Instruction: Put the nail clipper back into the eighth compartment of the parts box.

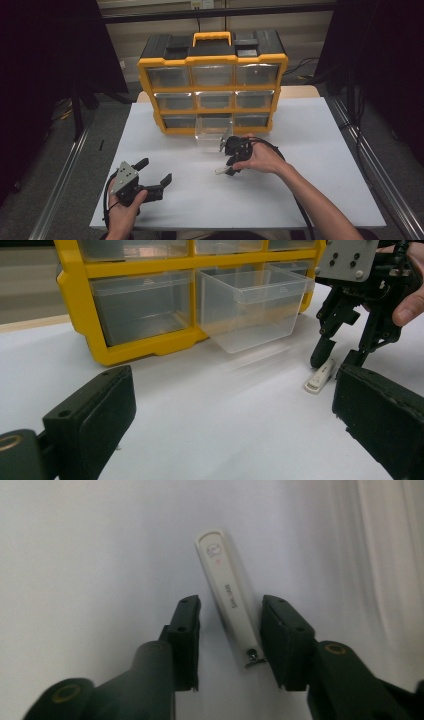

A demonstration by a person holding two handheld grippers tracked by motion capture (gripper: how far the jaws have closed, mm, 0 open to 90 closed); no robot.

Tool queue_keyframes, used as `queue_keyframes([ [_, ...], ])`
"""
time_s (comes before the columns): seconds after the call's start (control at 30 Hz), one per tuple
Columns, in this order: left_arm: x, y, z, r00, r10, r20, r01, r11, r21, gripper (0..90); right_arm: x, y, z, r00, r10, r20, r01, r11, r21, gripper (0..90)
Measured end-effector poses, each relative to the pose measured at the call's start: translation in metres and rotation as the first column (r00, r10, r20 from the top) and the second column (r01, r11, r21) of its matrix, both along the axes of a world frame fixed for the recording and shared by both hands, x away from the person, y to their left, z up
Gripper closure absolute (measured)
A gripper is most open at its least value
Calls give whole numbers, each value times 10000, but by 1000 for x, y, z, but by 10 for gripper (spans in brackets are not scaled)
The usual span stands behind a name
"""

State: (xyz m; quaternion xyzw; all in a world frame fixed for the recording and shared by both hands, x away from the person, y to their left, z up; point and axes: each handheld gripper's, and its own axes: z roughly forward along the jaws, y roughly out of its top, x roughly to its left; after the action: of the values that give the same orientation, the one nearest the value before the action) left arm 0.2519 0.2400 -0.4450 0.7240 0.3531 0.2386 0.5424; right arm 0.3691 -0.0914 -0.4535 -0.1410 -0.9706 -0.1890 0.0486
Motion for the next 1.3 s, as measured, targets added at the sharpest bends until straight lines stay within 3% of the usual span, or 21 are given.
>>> queue_keyframes([
  [0.1,0,0,0,10000,-5,17,5,10000,0,39,1,0,0,9997,205,142,-204,9998,-67,658],
  [0.23,0,0,0,10000,34,48,-34,10000,-2,39,-2,2,0,9997,-92,219,99,9994,-319,690],
  [0.33,0,-1,-1,10000,45,33,-45,10000,-30,39,-2,3,0,9988,232,438,-219,9993,-312,705],
  [0.47,0,-1,0,10000,-4,21,4,10000,20,39,-4,4,1,9989,-130,453,151,9988,-457,776],
  [0.57,0,-1,-1,10000,9,20,-9,10000,29,39,-1,4,0,9986,152,507,-135,9994,-334,777],
  [0.63,0,-1,-1,10000,29,12,-29,10000,14,39,-4,4,1,9991,-130,394,149,9988,-468,778],
  [0.73,0,-1,-1,10000,-1,4,1,10000,56,39,-3,4,1,9989,-143,442,164,9987,-480,778],
  [0.9,0,0,0,10000,15,-15,-15,10000,49,39,-4,3,0,9982,-296,513,309,9992,-247,779],
  [0.97,0,0,0,10000,-7,-8,7,10000,6,39,-3,2,0,9973,-192,703,208,9996,-211,778],
  [1.0,0,0,0,10000,46,-8,-46,10000,34,39,-3,2,1,9987,-171,487,182,9996,-216,779],
  [1.17,-1,0,0,9999,154,18,-155,9999,40,39,-9,2,2,9979,-11,649,16,10000,-83,778],
  [1.3,0,0,0,9999,105,100,-105,9999,7,39,-14,-2,3,9973,-386,627,382,9992,81,778],
])
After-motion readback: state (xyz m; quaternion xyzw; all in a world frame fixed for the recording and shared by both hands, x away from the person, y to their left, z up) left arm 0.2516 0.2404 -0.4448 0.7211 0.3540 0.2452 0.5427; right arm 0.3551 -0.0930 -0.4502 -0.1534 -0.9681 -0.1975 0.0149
